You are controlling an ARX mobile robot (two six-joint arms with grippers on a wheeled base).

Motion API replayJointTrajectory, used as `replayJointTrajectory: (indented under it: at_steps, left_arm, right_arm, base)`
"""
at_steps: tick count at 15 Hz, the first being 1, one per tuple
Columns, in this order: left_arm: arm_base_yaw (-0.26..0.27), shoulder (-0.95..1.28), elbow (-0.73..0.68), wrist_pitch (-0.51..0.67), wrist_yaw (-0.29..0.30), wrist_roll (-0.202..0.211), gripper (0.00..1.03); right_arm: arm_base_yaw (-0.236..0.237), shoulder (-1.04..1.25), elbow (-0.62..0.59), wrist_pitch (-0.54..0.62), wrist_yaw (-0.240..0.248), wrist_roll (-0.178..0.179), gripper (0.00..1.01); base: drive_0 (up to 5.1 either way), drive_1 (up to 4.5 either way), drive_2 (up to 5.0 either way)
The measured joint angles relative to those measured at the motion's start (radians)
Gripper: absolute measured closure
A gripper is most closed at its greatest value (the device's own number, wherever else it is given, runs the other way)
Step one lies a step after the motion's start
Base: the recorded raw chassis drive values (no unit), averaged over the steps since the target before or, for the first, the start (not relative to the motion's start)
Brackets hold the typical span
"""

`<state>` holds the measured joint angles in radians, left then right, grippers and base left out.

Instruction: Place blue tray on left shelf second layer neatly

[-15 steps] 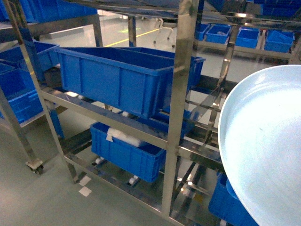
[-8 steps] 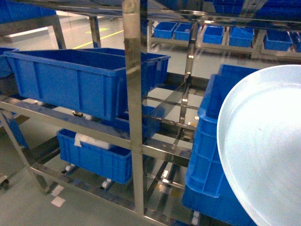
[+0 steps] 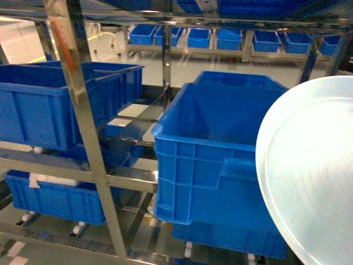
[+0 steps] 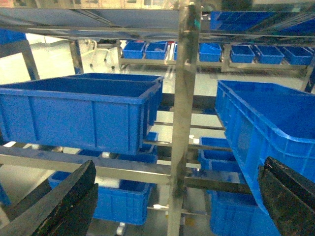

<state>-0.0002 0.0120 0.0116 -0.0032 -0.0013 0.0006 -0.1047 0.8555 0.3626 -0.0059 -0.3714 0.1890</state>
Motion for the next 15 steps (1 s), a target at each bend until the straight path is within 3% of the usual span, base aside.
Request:
replayJointTrajectory:
  at_steps: [7,15]
  left_arm:
    - [-0.002,0.0,0.0,0.0,0.002,0.0,0.05]
    - [-0.001,0.0,0.0,0.0,0.001,0.0,0.05]
  right_arm:
    - [-0.001,0.0,0.0,0.0,0.003,0.0,0.99]
    - [0.0,0.0,0.0,0.001,0.0,0.0,0.99]
  base:
    - [-1.0,-0.98,-1.0]
    - [0.4,3.3,-3.6]
